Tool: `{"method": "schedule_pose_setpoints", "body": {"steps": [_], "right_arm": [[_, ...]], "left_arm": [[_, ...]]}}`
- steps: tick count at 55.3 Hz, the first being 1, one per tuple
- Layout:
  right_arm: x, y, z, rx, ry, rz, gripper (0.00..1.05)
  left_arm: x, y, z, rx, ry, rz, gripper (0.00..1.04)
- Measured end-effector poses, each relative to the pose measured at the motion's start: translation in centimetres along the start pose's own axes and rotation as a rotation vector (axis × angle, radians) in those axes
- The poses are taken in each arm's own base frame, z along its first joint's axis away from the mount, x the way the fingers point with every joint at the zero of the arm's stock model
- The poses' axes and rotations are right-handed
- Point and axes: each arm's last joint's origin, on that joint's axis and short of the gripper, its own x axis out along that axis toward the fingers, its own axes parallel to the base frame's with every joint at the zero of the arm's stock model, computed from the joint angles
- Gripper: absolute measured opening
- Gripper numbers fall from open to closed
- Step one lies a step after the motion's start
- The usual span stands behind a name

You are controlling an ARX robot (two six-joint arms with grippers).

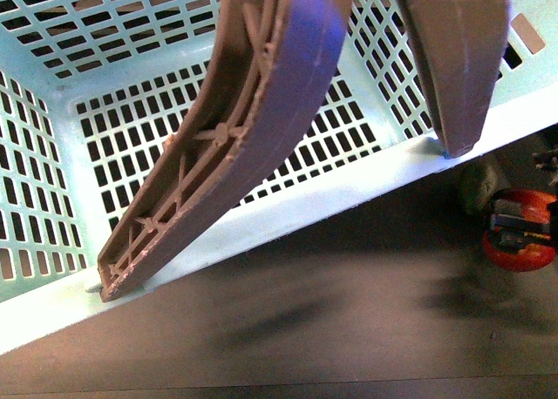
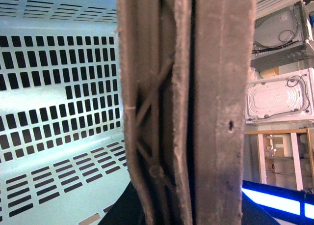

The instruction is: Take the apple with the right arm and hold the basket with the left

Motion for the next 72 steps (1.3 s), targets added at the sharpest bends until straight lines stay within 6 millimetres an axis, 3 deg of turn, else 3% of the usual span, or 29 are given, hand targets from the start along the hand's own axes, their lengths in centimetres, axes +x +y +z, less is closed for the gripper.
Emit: {"method": "schedule_pose_setpoints", "body": {"steps": [14, 24, 29, 37, 46, 54, 72], "right_arm": [[-6.9, -1.9, 0.9, -0.102, -0.134, 0.016, 0.75], [-13.6, -2.4, 2.0, -0.134, -0.245, 0.103, 0.75], [-19.1, -1.7, 3.7, -0.161, -0.396, 0.129, 0.75], [-24.2, -0.6, 5.0, -0.191, -0.555, 0.115, 0.75], [-29.9, 2.1, 6.5, -0.217, -0.755, 0.165, 0.75], [-31.4, 4.5, 7.1, -0.209, -0.804, 0.237, 0.74], [-32.2, 10.9, 6.6, -0.262, -0.805, 0.406, 0.74]], "left_arm": [[0.0, 0.0, 0.0, 0.0, 0.0, 0.0, 0.17], [0.0, 0.0, 0.0, 0.0, 0.001, 0.0, 0.17], [0.0, 0.0, 0.0, 0.0, 0.001, 0.0, 0.17], [0.0, 0.0, 0.0, 0.0, 0.0, 0.0, 0.17], [0.0, 0.0, 0.0, 0.0, 0.0, 0.0, 0.17], [0.0, 0.0, 0.0, 0.0, 0.0, 0.0, 0.17], [0.0, 0.0, 0.0, 0.0, 0.001, 0.0, 0.17]]}}
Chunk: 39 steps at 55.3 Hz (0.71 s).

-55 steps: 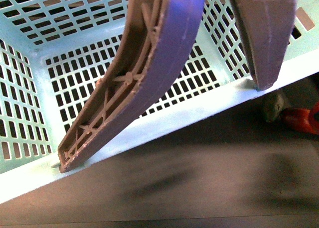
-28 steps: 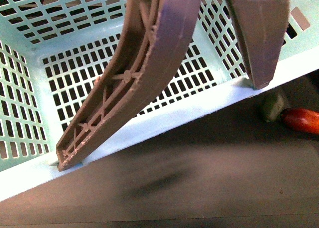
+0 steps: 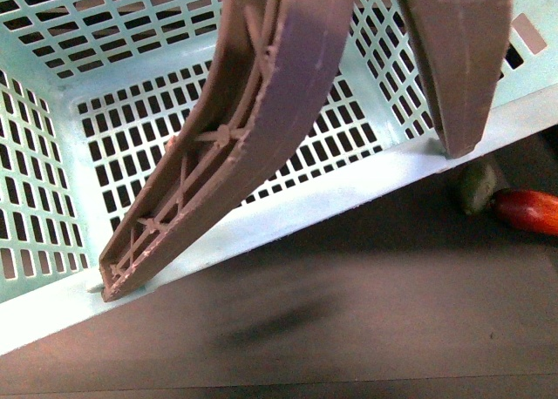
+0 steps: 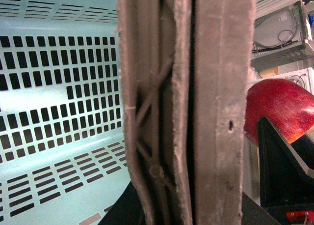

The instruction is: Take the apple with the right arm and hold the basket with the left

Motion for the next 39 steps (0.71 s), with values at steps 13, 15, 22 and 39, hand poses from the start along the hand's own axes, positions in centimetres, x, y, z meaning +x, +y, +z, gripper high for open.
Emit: {"method": "schedule_pose_setpoints", "body": {"steps": [13, 15, 22, 39], "right_arm": [[1.0, 4.0, -0.9, -0.017, 0.044, 0.116, 0.74], [1.1, 4.4, -1.1, -0.021, 0.053, 0.126, 0.74], [1.3, 5.0, -1.5, -0.029, 0.069, 0.134, 0.8], [0.6, 3.9, -0.8, -0.015, 0.04, 0.046, 0.96]], "left_arm": [[0.0, 0.0, 0.0, 0.0, 0.0, 0.001, 0.17], [0.0, 0.0, 0.0, 0.0, 0.0, 0.0, 0.17], [0.0, 0.0, 0.0, 0.0, 0.0, 0.0, 0.17], [0.0, 0.0, 0.0, 0.005, 0.0, 0.002, 0.17]]}}
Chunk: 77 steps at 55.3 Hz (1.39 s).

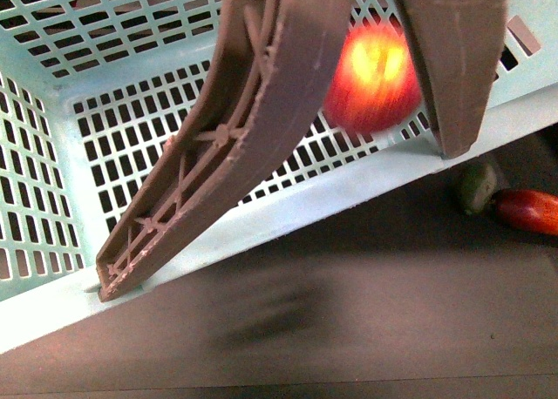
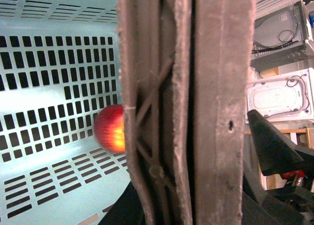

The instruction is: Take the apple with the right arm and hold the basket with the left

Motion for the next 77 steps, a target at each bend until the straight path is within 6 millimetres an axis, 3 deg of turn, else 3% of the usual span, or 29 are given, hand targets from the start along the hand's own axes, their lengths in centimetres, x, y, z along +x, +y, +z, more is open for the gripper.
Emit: {"method": "schedule_pose_setpoints", "body": {"steps": [20, 40, 48, 55, 69, 77], "right_arm": [[-3.8, -4.5, -0.7, 0.044, 0.007, -0.332, 0.96], [-3.9, -4.5, -0.7, 0.045, 0.001, -0.327, 0.96], [-5.7, -5.8, -3.5, 0.054, -0.218, -0.318, 0.65], [-7.3, -6.7, -6.2, 0.046, -0.212, -0.326, 0.41], [-9.1, -7.5, -9.1, 0.045, -0.207, -0.325, 0.02], [-10.0, -7.8, -10.2, 0.042, -0.207, -0.327, 0.02]], "left_arm": [[0.1, 0.1, -0.1, -0.004, -0.001, 0.009, 0.17], [0.1, 0.2, -0.1, -0.008, 0.0, 0.006, 0.17], [0.1, 0.1, -0.1, -0.011, 0.008, 0.0, 0.16], [0.1, 0.1, -0.1, -0.008, 0.001, 0.006, 0.16], [0.1, 0.1, -0.1, -0.01, 0.004, 0.003, 0.16], [0.1, 0.1, -0.1, -0.01, 0.003, 0.004, 0.16]]}}
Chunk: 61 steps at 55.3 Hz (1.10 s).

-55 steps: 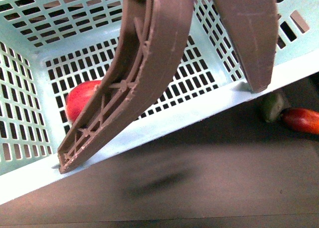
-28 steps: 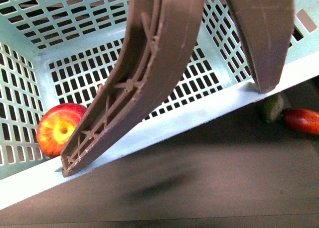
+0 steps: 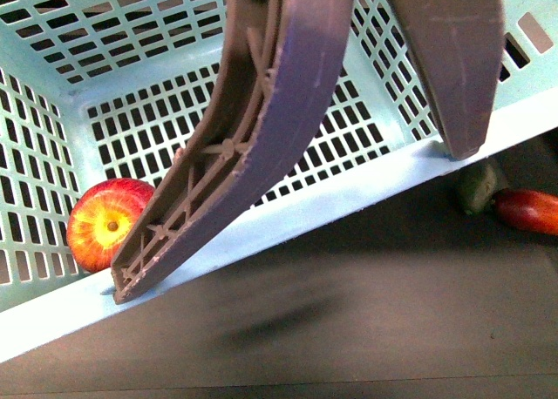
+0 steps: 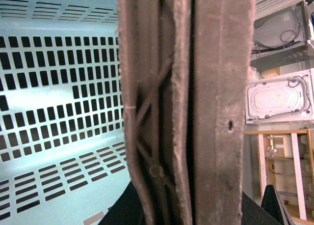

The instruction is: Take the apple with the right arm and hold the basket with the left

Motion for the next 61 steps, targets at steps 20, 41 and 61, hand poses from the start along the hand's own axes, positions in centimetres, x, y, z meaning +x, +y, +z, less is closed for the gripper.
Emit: {"method": "schedule_pose_setpoints", "body": {"steps": [20, 41, 61], "right_arm": [[-1.9, -1.7, -1.7, 0.001, 0.0, -0.008, 0.02], [-3.2, -1.7, -2.6, 0.001, -0.003, -0.004, 0.02], [-4.2, -1.7, -2.9, 0.001, -0.027, -0.005, 0.02]], "left_arm": [[0.0, 0.0, 0.0, 0.0, 0.0, 0.0, 0.16], [0.0, 0.0, 0.0, 0.0, 0.0, 0.0, 0.16], [0.0, 0.0, 0.0, 0.0, 0.0, 0.0, 0.16]]}}
